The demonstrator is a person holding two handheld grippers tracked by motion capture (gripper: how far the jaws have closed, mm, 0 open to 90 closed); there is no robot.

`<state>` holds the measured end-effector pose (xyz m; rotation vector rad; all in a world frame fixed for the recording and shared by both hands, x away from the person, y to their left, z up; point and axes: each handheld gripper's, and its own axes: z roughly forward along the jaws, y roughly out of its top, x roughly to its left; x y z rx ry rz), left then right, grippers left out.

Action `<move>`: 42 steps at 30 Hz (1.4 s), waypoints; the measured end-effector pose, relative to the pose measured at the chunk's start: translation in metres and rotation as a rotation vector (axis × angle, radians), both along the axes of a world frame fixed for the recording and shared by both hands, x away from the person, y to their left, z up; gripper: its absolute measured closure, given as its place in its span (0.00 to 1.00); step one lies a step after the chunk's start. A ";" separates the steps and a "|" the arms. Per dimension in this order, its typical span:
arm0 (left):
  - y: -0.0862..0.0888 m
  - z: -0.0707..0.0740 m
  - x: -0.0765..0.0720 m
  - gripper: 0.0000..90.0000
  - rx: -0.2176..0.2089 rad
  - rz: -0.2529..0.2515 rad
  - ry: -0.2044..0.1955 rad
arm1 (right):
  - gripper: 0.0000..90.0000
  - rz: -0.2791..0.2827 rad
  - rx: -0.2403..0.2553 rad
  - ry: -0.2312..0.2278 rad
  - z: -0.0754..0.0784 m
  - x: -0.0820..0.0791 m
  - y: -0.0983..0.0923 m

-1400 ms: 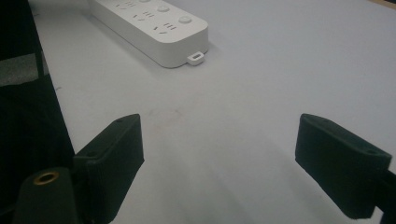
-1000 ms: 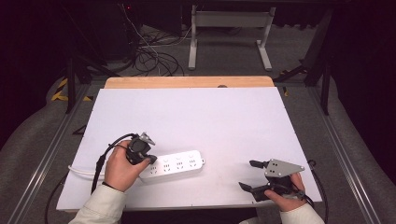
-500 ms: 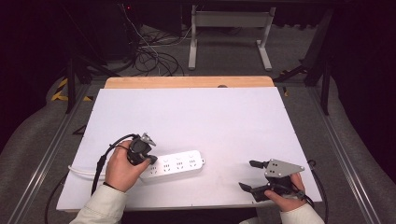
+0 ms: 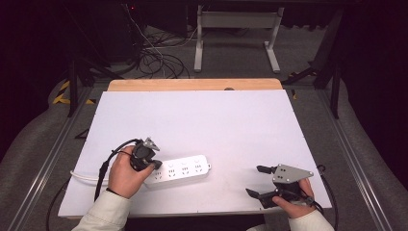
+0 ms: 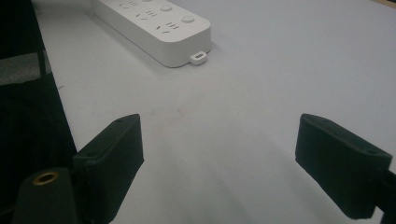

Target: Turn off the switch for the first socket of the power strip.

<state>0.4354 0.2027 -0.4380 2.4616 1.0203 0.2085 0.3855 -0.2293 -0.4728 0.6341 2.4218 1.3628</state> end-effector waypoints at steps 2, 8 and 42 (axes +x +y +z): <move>0.000 0.000 0.000 1.00 -0.001 -0.002 -0.001 | 0.17 -0.002 -0.001 -0.001 0.000 0.000 0.000; 0.000 0.000 -0.001 1.00 0.005 -0.011 -0.014 | 0.17 -0.001 -0.001 -0.001 0.000 0.000 0.000; -0.002 -0.003 -0.008 1.00 0.018 -0.010 -0.067 | 0.17 0.005 0.010 -0.003 0.001 -0.002 0.000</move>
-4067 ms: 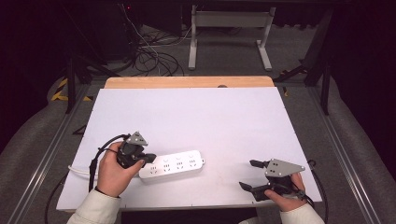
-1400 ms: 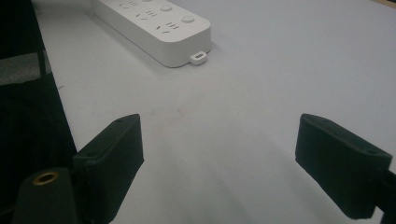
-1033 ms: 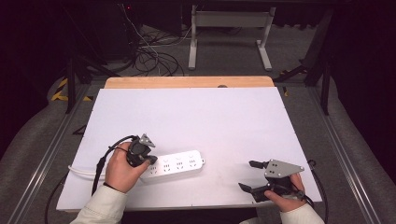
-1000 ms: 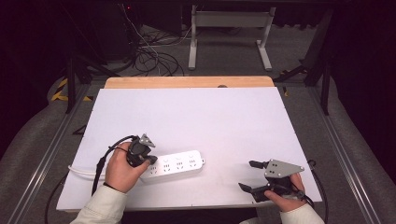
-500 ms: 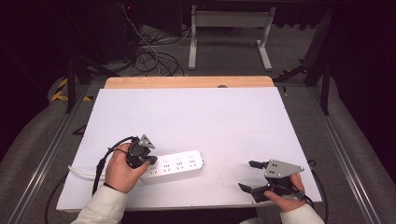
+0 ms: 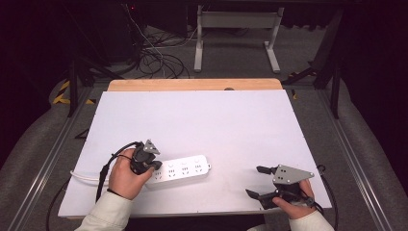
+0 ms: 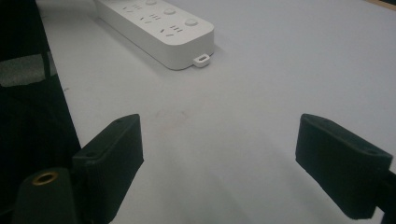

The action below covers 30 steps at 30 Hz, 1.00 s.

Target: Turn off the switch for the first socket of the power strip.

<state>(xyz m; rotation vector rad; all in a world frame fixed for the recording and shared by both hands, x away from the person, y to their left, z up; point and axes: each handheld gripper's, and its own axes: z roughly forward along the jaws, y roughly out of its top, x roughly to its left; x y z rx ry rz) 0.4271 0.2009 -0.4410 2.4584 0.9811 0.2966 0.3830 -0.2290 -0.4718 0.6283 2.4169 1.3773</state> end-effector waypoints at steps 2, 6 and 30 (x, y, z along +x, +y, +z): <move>0.001 0.000 0.000 1.00 -0.004 0.000 0.001 | 0.17 -0.001 -0.001 0.000 0.000 0.000 0.000; 0.002 -0.002 0.000 1.00 -0.014 -0.001 -0.001 | 0.17 0.000 0.000 0.000 0.000 0.000 0.000; 0.005 0.038 -0.018 1.00 -0.111 -0.039 -0.092 | 0.17 -0.003 0.002 -0.005 0.001 0.000 -0.001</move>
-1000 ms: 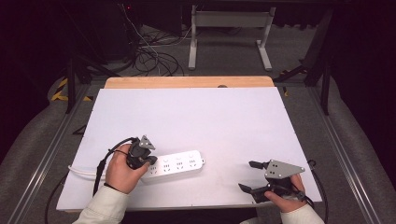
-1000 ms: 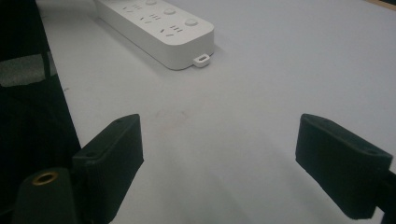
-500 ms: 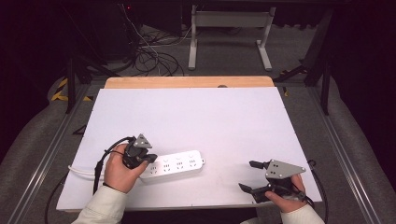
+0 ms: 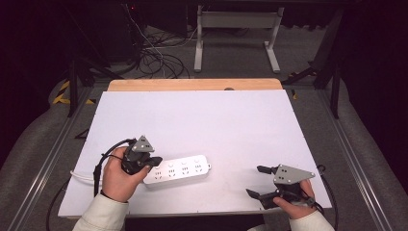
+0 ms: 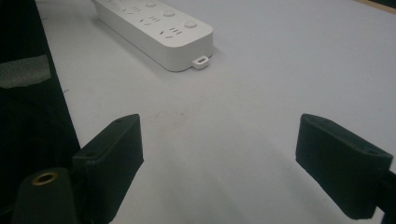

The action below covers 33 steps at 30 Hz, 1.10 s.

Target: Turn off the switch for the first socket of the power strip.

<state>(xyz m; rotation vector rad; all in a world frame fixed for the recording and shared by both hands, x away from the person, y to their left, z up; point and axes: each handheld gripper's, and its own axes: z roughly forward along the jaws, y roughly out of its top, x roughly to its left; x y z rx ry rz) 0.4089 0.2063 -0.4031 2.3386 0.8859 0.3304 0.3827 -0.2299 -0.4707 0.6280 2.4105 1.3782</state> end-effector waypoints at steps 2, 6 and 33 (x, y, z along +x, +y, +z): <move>0.000 0.001 -0.001 1.00 -0.010 0.001 0.002 | 0.17 0.001 -0.002 0.001 0.000 0.000 0.000; 0.000 0.003 -0.002 1.00 -0.029 -0.008 -0.005 | 0.17 0.001 -0.002 -0.001 0.000 0.000 0.000; 0.042 0.009 -0.036 0.27 -0.343 -0.026 -0.282 | 0.16 -0.003 0.007 0.001 -0.001 0.001 -0.001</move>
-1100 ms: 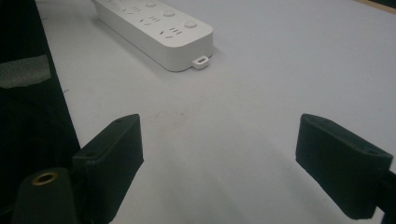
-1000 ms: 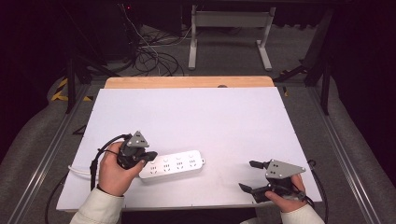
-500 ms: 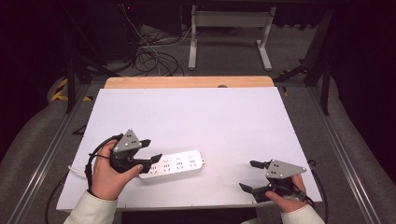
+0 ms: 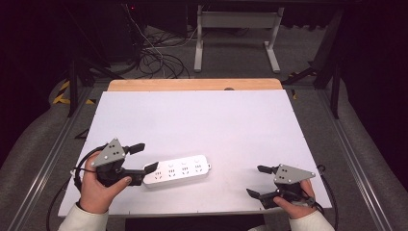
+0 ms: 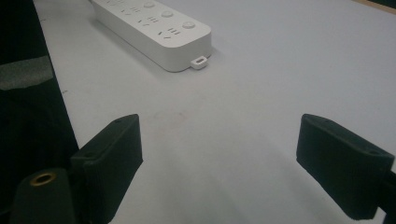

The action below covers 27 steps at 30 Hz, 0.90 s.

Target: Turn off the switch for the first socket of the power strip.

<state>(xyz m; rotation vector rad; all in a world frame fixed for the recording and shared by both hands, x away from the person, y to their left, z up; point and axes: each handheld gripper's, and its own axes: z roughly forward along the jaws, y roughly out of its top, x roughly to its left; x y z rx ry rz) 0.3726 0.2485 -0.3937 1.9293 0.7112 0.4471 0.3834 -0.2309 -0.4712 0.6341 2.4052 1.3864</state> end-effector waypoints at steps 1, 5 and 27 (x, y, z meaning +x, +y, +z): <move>0.003 -0.002 -0.002 0.27 -0.007 -0.004 -0.011 | 0.16 0.000 0.000 0.000 0.000 0.000 0.000; 0.013 -0.013 -0.006 0.25 -0.042 -0.016 -0.027 | 0.16 -0.002 -0.001 0.000 0.000 0.000 0.001; 0.038 -0.060 -0.022 0.23 -0.042 0.024 -0.076 | 0.16 -0.009 0.001 -0.003 -0.001 0.001 -0.001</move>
